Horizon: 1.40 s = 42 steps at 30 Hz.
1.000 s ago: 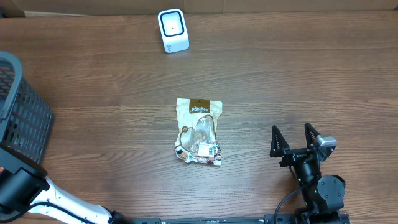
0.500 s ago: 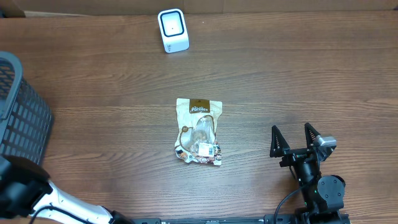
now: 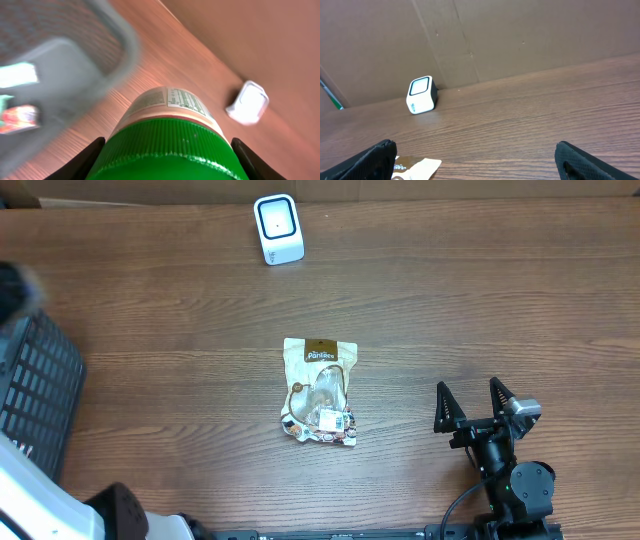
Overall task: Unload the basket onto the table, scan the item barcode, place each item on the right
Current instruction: 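Place the green-lidded jar left of the PanTree bag and release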
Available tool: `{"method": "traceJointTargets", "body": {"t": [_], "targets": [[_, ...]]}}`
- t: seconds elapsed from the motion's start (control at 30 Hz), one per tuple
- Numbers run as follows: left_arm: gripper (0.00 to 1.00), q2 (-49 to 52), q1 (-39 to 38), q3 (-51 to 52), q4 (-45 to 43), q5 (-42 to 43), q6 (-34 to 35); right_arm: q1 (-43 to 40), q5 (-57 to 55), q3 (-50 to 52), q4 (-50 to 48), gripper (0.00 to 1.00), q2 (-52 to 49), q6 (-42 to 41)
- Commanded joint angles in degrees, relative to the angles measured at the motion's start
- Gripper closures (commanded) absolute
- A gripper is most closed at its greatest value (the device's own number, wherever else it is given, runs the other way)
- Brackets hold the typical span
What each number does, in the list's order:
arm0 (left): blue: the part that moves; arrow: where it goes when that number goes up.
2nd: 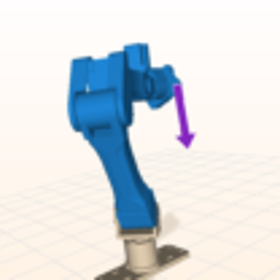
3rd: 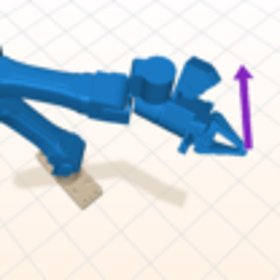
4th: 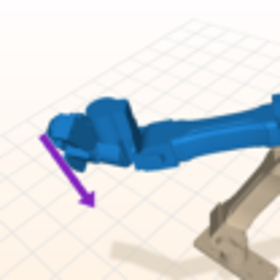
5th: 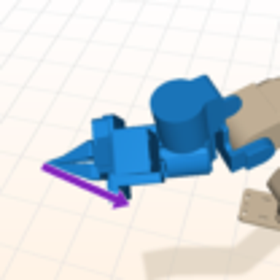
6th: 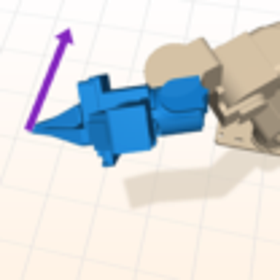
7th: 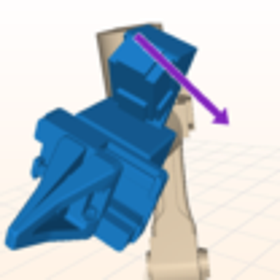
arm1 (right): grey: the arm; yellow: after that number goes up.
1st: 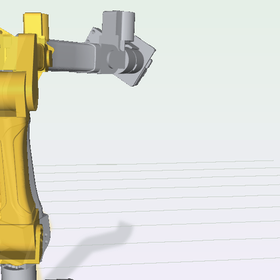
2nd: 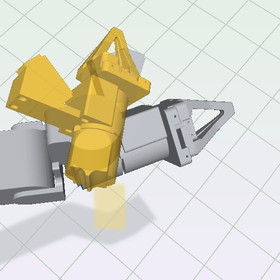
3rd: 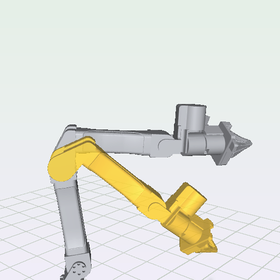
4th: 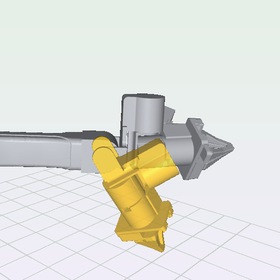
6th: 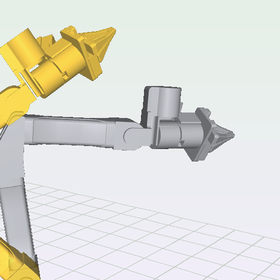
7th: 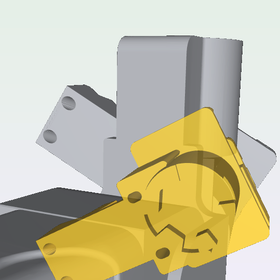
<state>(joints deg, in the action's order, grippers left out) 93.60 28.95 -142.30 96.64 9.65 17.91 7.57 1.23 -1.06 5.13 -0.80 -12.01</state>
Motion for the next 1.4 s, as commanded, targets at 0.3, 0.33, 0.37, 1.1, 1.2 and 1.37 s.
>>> {"method": "traceJointTargets", "body": {"t": [0.3,0.33,0.37,1.1,1.2,1.37], "targets": [[0.6,1.8,-23.9,14.8,-0.5,-3.3,1.9,-0.2,0.0,0.6,-0.3,0.0,0.6,-0.1],[0.6,1.8,-24.8,17.2,-1.2,-3.2,1.9,-0.2,-0.1,0.6,-0.3,0.0,0.6,-0.1],[0.61,1.8,-25.7,19.8,-2.0,-3.2,2.1,-0.2,0.0,0.6,-0.3,0.0,0.6,-0.1],[0.57,1.9,-43.3,75.7,-43.6,-4.2,11.8,-0.2,0.0,0.6,-0.3,0.0,0.6,-0.1],[0.56,1.9,-44.0,78.9,-47.3,-4.3,12.6,-0.2,0.0,0.6,-0.3,0.0,0.6,-0.1],[0.35,1.9,-44.8,81.7,-50.7,-4.3,13.0,-0.2,0.0,0.6,-0.3,0.0,0.6,-0.1]]}}
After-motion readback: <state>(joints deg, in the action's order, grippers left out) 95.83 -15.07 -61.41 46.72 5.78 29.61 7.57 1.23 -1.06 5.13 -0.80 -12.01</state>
